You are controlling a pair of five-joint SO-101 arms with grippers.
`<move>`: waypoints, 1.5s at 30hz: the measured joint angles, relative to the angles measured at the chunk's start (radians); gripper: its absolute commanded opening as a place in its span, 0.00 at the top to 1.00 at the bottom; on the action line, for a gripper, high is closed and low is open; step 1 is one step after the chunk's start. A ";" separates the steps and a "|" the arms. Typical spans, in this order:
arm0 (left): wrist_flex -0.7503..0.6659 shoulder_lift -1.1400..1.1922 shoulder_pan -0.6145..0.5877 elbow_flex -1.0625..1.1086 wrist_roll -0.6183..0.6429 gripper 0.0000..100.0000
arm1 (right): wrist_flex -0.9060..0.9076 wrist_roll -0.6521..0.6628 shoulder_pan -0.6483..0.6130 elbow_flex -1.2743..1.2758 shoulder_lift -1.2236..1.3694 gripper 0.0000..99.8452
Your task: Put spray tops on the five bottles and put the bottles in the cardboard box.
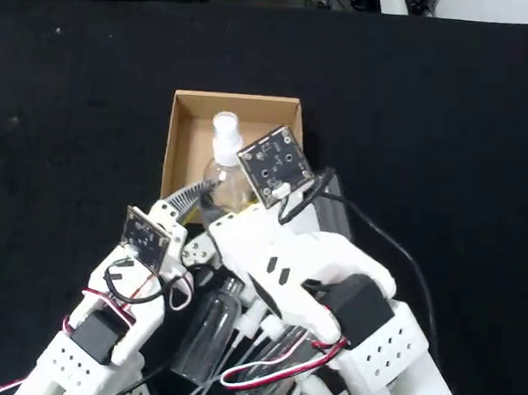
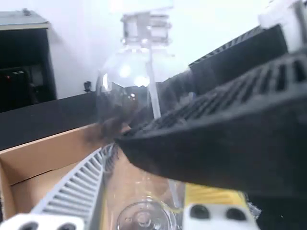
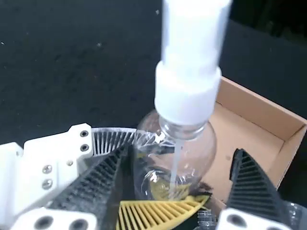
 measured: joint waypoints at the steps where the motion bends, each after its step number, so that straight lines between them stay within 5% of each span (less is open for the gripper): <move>1: 0.000 0.000 0.002 0.000 0.000 0.97 | 0.005 0.000 0.008 0.000 -0.002 0.70; 17: 0.000 0.002 0.132 0.000 0.002 0.97 | 0.015 0.000 0.031 0.206 -0.322 0.70; 45: 0.000 0.002 0.120 0.000 0.002 0.97 | -0.195 -0.089 0.051 0.485 -0.578 0.70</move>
